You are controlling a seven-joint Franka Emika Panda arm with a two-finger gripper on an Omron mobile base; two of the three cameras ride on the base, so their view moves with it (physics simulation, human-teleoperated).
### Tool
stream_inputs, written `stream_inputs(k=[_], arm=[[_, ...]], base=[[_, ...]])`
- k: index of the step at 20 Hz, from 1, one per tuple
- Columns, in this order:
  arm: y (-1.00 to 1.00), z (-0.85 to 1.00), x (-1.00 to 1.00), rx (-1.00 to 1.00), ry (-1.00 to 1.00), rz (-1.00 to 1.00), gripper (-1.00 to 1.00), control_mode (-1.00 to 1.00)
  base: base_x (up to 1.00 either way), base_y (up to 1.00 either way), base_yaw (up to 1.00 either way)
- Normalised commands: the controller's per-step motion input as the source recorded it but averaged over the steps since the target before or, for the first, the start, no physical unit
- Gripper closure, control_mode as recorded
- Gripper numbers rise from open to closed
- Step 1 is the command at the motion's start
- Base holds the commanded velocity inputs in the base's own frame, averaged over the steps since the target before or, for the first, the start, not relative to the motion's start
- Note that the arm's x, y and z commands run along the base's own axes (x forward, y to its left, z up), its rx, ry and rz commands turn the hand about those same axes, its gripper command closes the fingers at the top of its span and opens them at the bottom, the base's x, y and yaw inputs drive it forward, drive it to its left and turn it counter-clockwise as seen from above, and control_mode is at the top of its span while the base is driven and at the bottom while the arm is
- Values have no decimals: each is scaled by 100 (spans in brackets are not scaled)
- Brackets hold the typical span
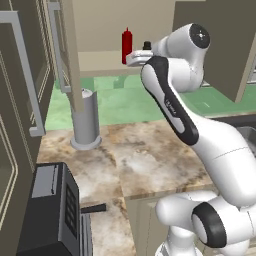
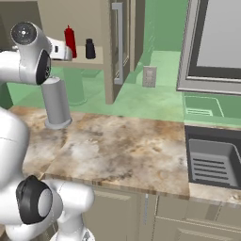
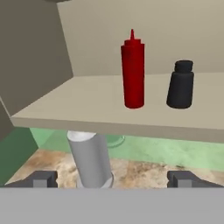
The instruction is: Move the ketchup and shaker from the cabinet to the dining counter.
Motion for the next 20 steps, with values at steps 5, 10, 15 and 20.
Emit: stream_inputs(k=[5,10,15,20], arm=[[-1,20,22,0,-8,-7,-100,-100],[-2,18,16,0,-10,-7,-100,-100],[0,17,9,0,-6,-5,-100,-100],[-1,3,3,0,0,-1,-100,-100]], base=[[0,0,0],[0,0,0],[0,0,0],[0,0,0]])
